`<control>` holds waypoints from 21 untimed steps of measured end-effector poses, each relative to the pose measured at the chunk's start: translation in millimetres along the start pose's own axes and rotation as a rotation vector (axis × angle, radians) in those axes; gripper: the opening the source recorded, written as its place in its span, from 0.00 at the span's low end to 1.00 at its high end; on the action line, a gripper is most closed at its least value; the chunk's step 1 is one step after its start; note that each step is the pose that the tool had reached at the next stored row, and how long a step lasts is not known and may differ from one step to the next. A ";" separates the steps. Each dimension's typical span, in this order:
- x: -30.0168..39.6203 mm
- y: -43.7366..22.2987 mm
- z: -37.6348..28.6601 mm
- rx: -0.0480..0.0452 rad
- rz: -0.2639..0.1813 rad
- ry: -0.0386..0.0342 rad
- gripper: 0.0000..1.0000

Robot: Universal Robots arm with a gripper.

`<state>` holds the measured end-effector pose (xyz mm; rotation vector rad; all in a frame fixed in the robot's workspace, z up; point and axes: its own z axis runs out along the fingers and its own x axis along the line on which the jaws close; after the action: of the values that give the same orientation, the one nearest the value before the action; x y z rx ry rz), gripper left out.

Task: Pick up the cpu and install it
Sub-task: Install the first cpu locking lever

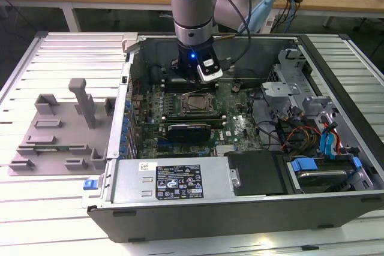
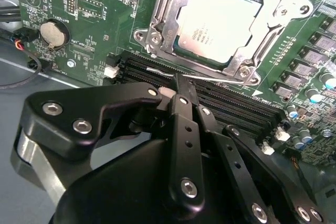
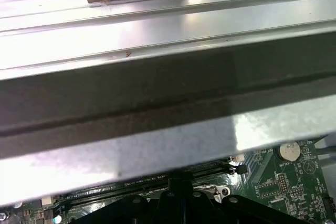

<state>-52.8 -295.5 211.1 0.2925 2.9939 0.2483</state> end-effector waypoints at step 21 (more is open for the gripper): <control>3.0 -1.0 4.4 0.0096 -0.002 -0.0048 0.11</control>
<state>-55.3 -295.1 206.4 0.2910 2.9914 0.2327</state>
